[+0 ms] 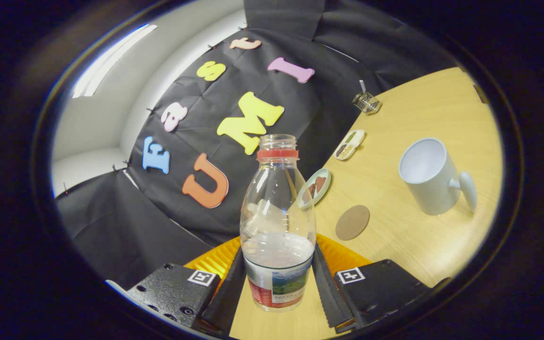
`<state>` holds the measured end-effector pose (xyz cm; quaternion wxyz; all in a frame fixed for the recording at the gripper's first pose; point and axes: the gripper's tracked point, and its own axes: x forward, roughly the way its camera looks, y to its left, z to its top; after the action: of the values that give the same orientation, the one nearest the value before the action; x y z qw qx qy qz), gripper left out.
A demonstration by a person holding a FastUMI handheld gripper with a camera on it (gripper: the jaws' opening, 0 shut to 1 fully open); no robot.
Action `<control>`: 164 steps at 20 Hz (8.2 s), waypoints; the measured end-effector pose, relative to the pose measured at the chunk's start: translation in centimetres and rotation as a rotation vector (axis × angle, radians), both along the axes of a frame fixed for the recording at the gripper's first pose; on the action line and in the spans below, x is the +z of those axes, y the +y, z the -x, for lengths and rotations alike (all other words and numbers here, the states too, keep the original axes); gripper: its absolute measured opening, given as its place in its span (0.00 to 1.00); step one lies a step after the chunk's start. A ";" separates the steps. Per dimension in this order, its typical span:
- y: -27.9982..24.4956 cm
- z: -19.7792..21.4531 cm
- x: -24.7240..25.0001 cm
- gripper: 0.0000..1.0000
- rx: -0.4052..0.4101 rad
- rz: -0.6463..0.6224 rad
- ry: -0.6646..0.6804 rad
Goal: Take the bottle from table, then pour the juice into the cup, finally place the bottle on the coaster
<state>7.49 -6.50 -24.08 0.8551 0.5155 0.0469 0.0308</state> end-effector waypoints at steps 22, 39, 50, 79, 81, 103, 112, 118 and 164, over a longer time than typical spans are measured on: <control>-4.6 0.8 0.0 0.78 -0.052 -0.668 -0.004; -5.5 0.8 1.0 0.77 -0.043 -0.786 -0.021; -5.6 0.5 1.4 0.78 -0.043 -0.826 -0.002; -5.4 -1.3 4.5 0.78 -0.025 -0.994 -0.064; -5.4 -1.1 4.4 0.78 -0.029 -1.019 -0.060; -8.7 -2.7 4.4 0.77 -0.046 -1.298 -0.080; -9.1 -1.5 6.4 0.77 -0.047 -1.390 -0.165; -9.8 -1.2 6.5 0.77 -0.065 -1.421 -0.214; -5.6 -11.7 -0.4 0.79 -0.028 0.892 -0.049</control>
<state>19.21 -12.11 -24.43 0.9949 0.0961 0.0282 0.0085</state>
